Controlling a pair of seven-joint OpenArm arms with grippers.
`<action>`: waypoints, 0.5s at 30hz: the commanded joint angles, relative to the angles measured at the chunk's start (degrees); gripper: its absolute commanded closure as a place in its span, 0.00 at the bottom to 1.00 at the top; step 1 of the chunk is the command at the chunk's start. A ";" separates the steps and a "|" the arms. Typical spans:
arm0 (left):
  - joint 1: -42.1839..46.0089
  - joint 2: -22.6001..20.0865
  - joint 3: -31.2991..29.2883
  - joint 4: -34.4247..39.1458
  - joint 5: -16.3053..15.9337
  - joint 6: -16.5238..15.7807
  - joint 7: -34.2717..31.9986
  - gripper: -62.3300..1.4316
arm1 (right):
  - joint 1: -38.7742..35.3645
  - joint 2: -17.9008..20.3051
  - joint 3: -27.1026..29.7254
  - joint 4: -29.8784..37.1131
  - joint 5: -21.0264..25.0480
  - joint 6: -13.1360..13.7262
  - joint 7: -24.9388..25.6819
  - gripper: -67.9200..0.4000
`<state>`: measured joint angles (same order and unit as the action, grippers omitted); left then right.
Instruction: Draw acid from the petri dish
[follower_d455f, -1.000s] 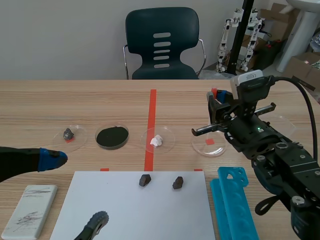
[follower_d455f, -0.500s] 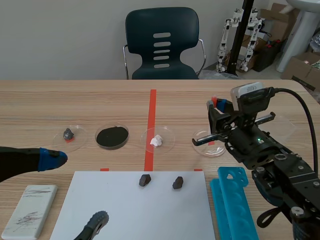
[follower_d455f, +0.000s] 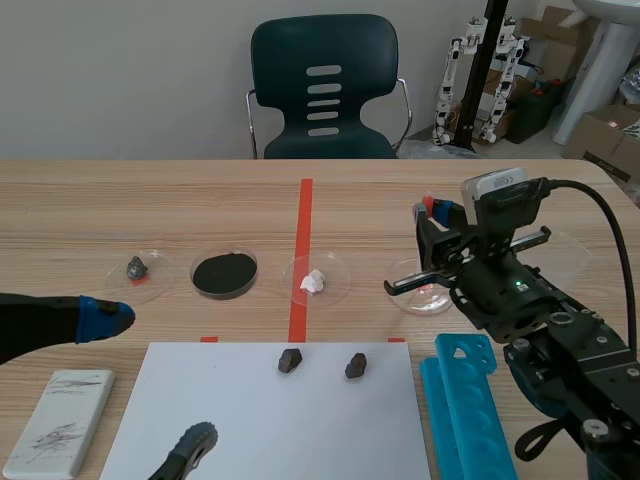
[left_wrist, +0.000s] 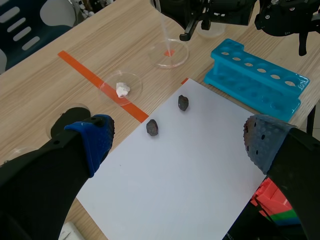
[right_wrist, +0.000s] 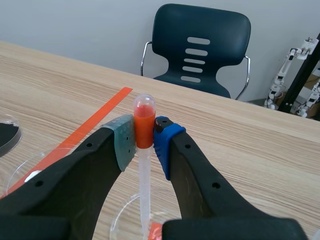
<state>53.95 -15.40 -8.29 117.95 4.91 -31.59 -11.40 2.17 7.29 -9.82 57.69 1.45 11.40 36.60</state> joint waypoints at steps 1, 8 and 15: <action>0.15 0.13 -0.09 0.17 -0.79 0.13 -0.79 0.13 | 0.15 0.31 0.37 0.57 0.20 0.02 0.70 0.86; 0.15 0.13 -0.09 0.17 -0.79 0.13 -0.79 0.13 | 0.15 0.31 0.37 0.57 -0.04 0.02 0.72 0.90; 0.15 0.13 -0.09 0.17 -0.79 0.13 -0.79 0.13 | 0.15 0.31 0.37 0.57 -0.04 0.02 0.72 0.90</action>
<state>53.95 -15.40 -8.29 117.95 4.91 -31.59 -11.40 2.17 7.29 -9.82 57.69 1.28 11.40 36.64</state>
